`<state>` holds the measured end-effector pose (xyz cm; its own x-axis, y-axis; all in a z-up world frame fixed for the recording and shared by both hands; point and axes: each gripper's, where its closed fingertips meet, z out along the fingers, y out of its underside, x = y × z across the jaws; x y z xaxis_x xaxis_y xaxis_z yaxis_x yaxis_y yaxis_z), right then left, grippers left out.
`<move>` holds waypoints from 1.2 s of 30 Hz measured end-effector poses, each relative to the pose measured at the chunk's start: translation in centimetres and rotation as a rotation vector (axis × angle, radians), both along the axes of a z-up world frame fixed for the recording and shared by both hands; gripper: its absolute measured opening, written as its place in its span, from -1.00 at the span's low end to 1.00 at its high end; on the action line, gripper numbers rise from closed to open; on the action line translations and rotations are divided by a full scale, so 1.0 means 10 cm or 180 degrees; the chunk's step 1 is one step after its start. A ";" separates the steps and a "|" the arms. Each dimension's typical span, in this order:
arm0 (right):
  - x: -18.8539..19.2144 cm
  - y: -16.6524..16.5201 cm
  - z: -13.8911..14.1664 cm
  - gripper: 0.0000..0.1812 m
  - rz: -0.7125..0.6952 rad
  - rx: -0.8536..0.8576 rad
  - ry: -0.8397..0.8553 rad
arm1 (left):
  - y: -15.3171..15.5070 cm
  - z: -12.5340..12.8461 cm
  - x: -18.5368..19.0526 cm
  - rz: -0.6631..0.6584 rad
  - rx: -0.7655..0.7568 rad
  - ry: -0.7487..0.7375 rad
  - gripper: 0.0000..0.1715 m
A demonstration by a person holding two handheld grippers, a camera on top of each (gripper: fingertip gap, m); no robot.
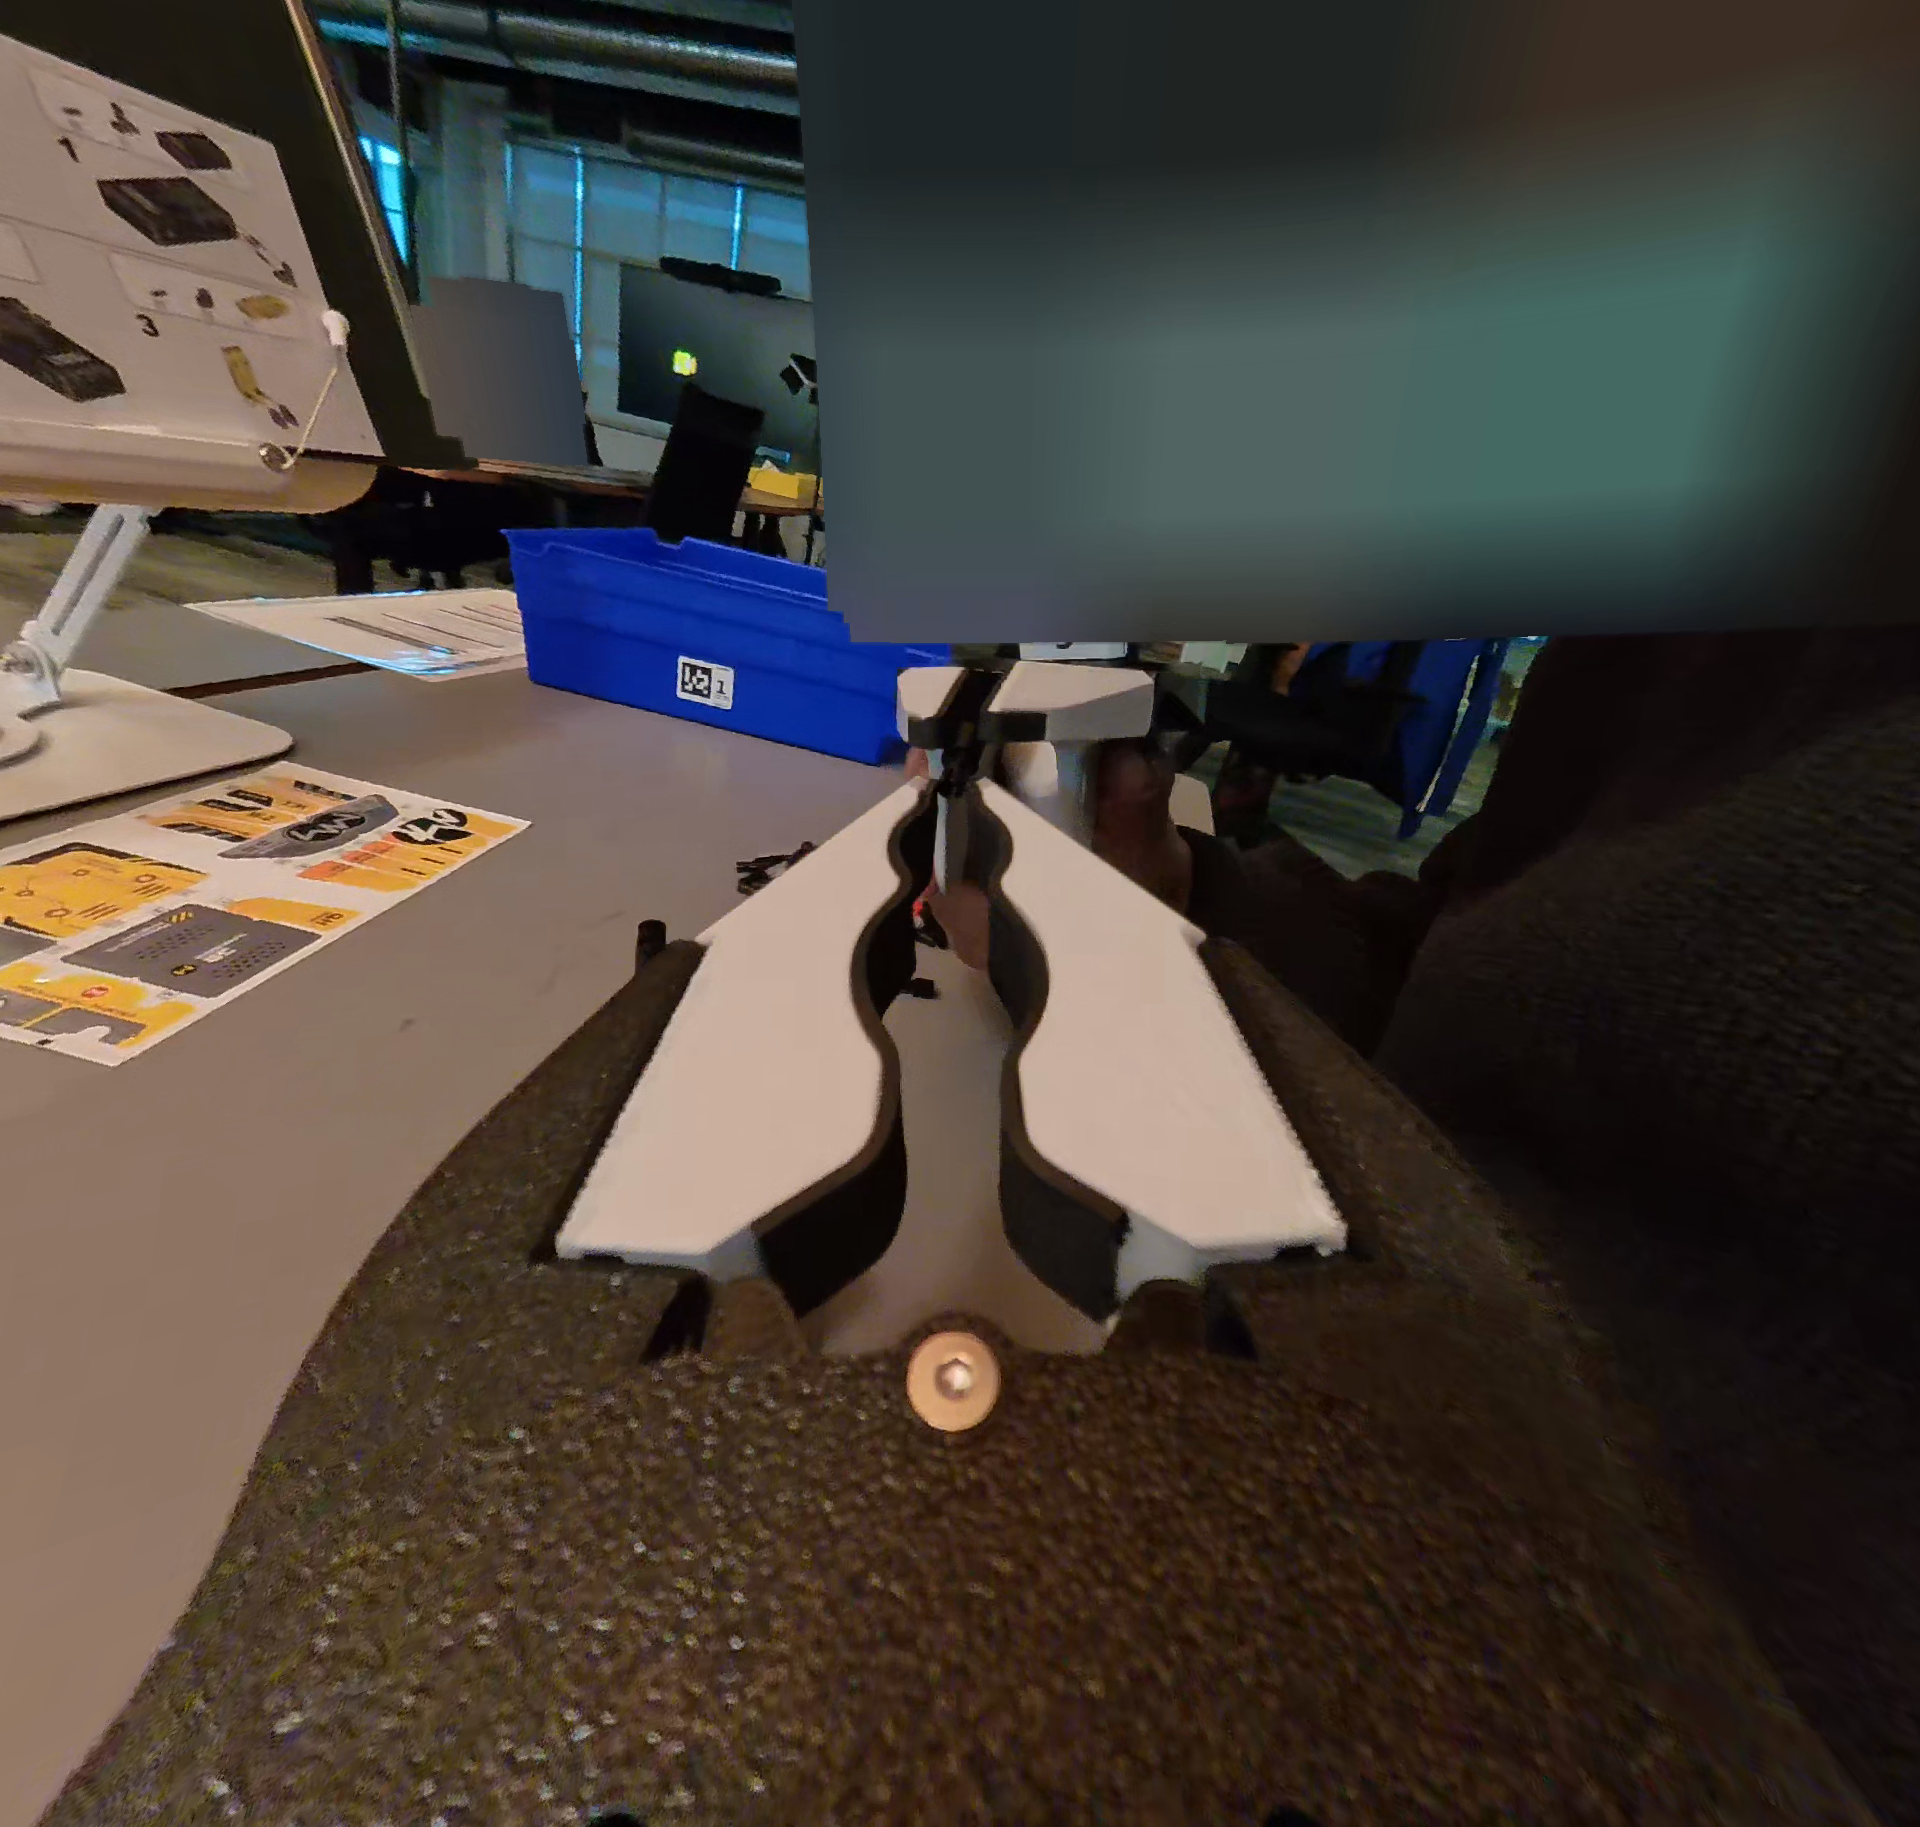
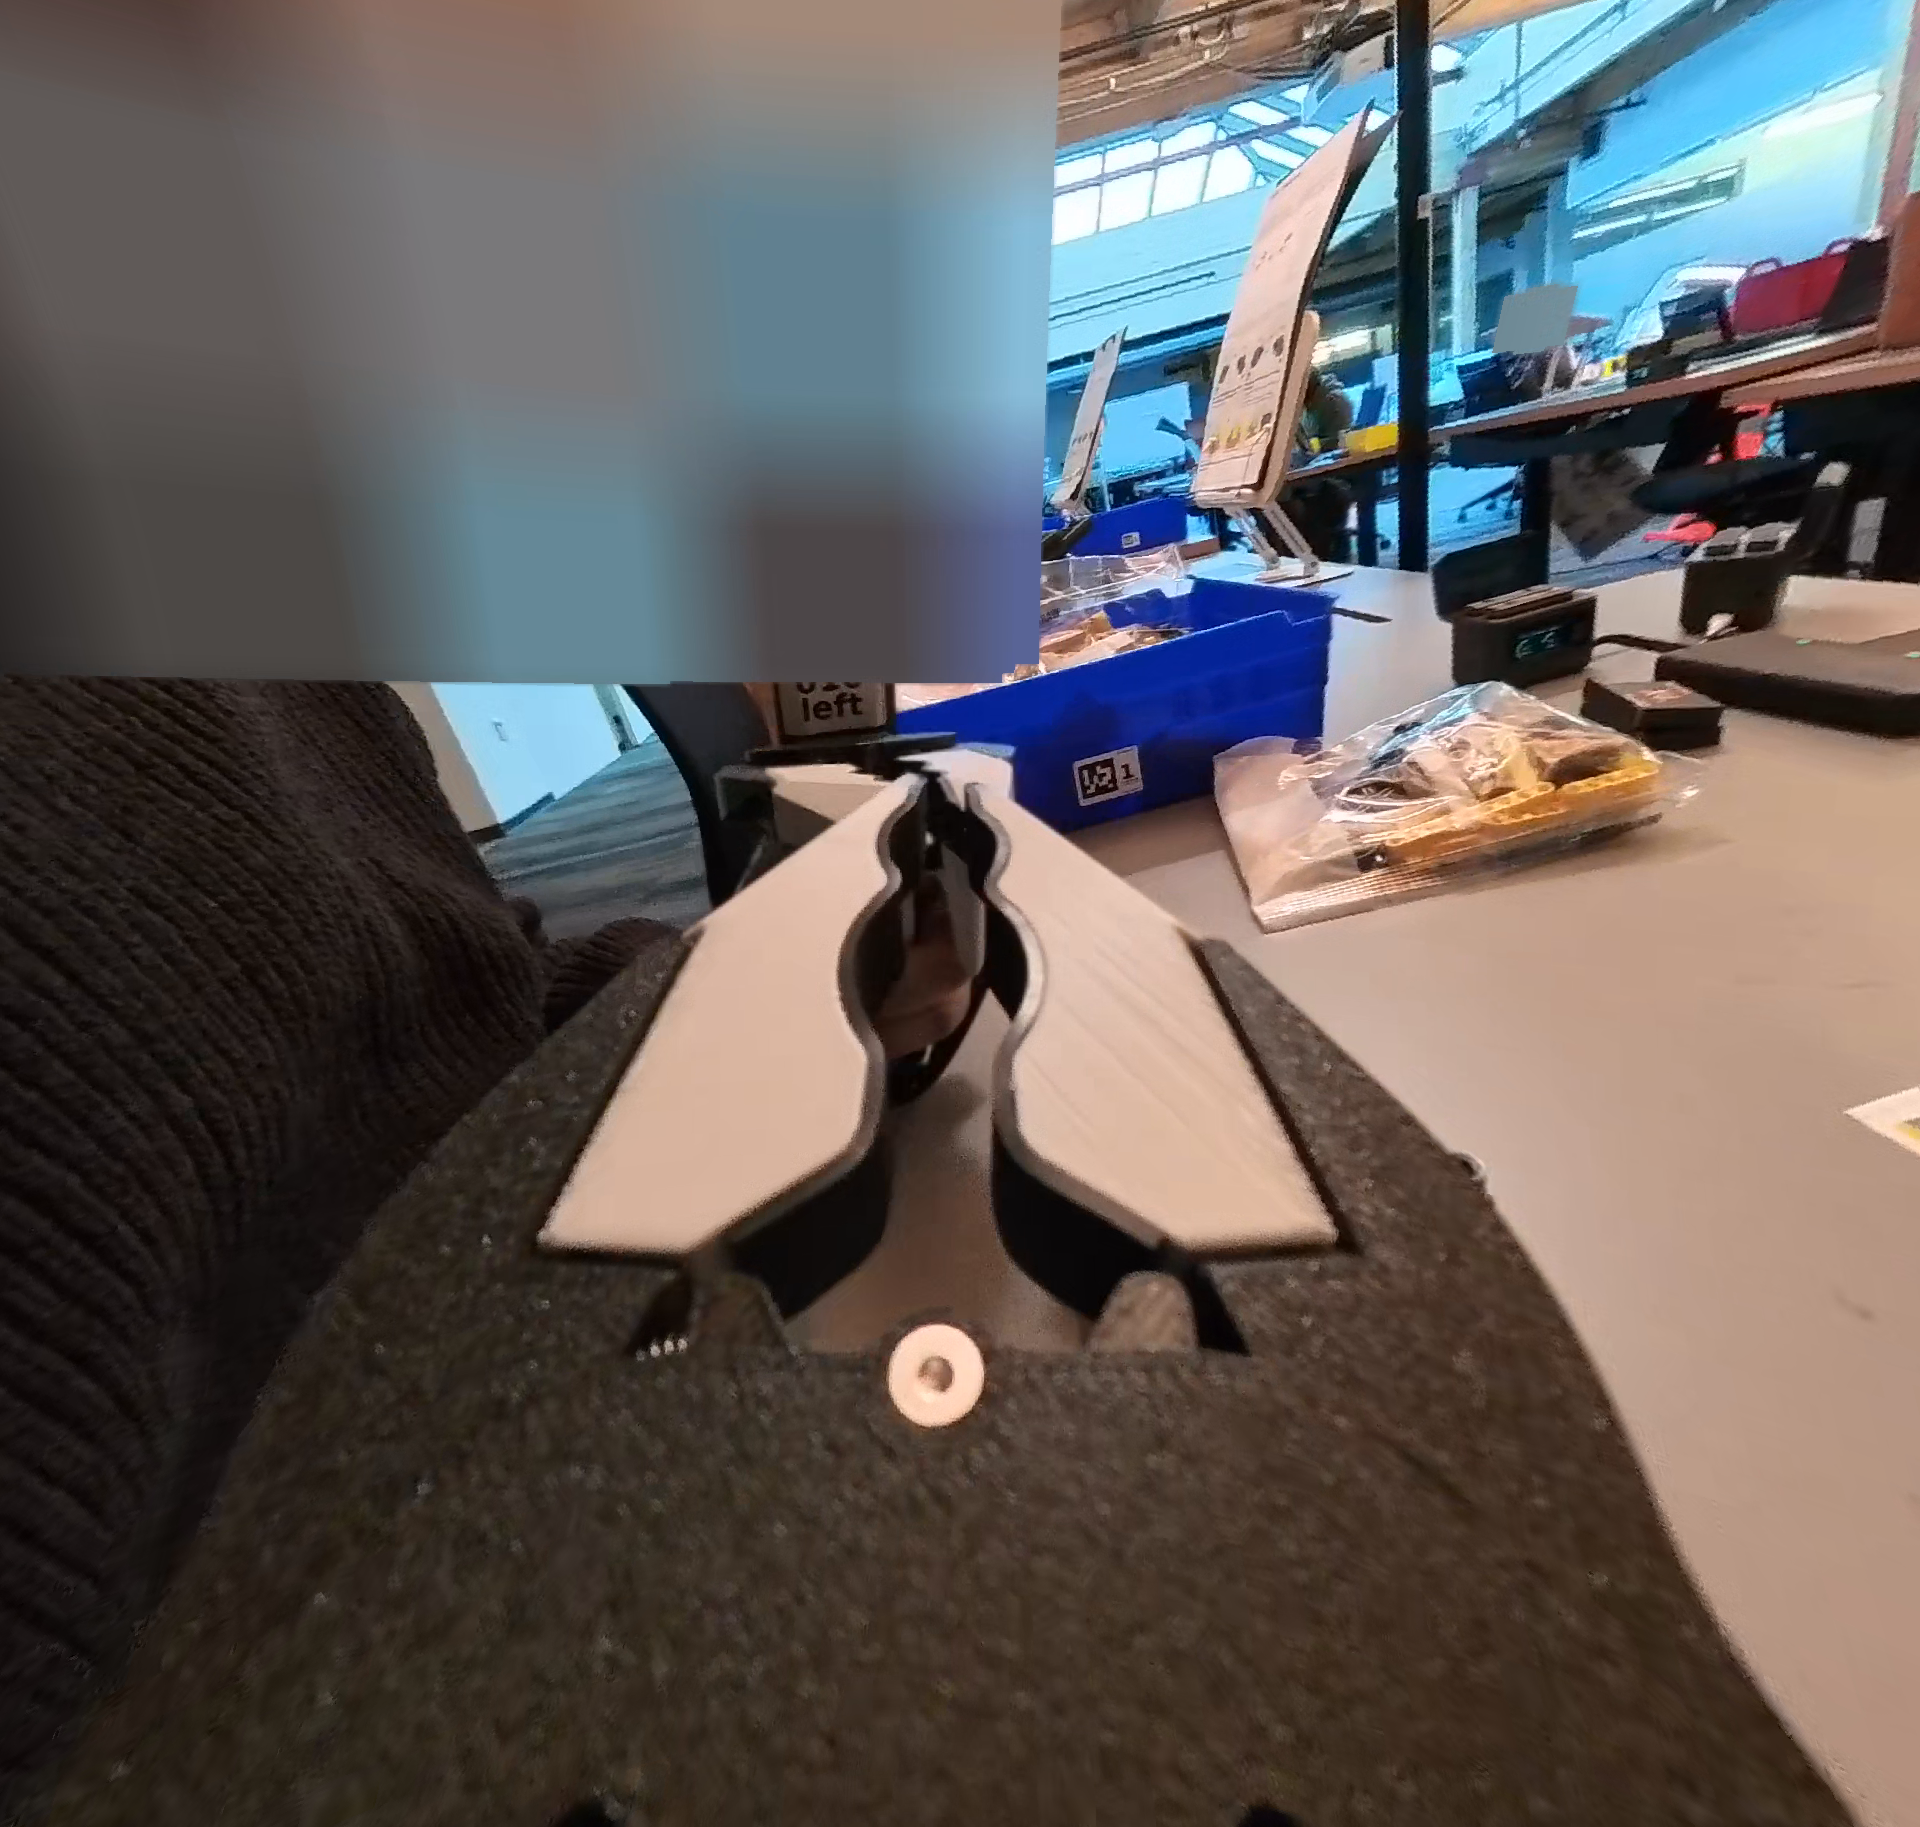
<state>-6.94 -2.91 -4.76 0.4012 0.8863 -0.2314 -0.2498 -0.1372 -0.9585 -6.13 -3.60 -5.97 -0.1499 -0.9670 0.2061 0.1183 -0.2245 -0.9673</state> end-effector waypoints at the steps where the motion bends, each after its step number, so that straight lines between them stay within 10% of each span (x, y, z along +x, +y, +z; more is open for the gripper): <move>1: 0.00 0.00 -0.01 -0.94 0.0018 -0.0031 0.0013 | 0.00 0.00 0.00 0.0041 0.0047 0.0012 -0.96; 36: 0.07 0.15 -0.18 -0.92 -0.0280 -0.0183 -0.0205 | 0.12 -0.15 0.07 0.0650 0.0640 0.0361 -0.95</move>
